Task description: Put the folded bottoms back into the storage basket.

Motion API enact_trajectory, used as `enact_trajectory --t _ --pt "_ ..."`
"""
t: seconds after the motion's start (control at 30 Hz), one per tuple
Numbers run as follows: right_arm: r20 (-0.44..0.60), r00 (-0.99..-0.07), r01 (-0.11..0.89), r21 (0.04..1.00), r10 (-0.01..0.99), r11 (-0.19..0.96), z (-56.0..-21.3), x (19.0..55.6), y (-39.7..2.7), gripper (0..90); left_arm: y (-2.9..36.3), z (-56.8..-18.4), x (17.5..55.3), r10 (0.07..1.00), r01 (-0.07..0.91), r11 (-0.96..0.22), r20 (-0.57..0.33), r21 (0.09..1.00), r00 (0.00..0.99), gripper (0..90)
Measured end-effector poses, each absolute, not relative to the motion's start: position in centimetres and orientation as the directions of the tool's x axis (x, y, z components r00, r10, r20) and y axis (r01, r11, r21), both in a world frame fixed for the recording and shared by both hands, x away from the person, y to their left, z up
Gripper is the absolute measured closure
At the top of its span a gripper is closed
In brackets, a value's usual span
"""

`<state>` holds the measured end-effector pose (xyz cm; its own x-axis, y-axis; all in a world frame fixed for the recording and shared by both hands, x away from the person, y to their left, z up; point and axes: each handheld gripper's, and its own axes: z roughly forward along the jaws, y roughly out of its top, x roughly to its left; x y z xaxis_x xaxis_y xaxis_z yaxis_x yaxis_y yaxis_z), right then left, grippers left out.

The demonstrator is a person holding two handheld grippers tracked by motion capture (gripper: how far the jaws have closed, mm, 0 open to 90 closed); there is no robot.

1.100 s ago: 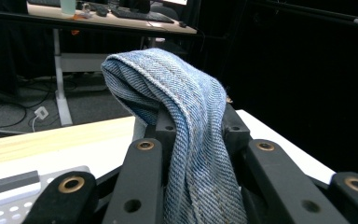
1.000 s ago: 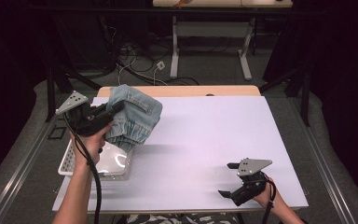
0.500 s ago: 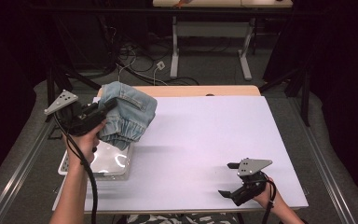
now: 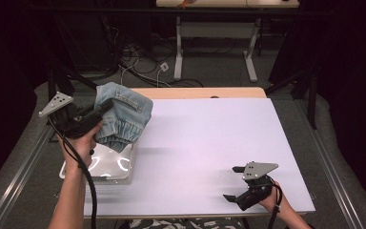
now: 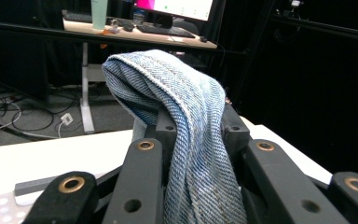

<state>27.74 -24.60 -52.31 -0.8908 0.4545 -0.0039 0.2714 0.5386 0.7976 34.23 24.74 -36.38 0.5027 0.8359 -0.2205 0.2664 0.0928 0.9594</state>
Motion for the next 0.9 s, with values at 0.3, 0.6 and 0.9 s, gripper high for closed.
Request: enact_trajectory --t 0.3,0.6,0.9 --pt "-0.005 -0.89 0.272 0.796 0.456 0.54 -52.3 27.7 -24.6 2.3 25.3 -36.6 34.4 0.847 0.276 0.097 -0.225 0.956 0.482 74.9" --pt "-0.005 -0.89 0.272 0.797 0.456 0.539 -52.3 27.7 -24.6 2.4 25.9 -36.7 34.6 0.856 0.287 0.103 -0.232 0.952 0.462 74.9" --pt "-0.01 -0.888 0.271 0.796 0.46 0.541 -52.3 27.7 -24.6 4.1 26.3 -37.1 34.9 0.865 0.301 0.103 -0.235 0.948 0.443 74.8"
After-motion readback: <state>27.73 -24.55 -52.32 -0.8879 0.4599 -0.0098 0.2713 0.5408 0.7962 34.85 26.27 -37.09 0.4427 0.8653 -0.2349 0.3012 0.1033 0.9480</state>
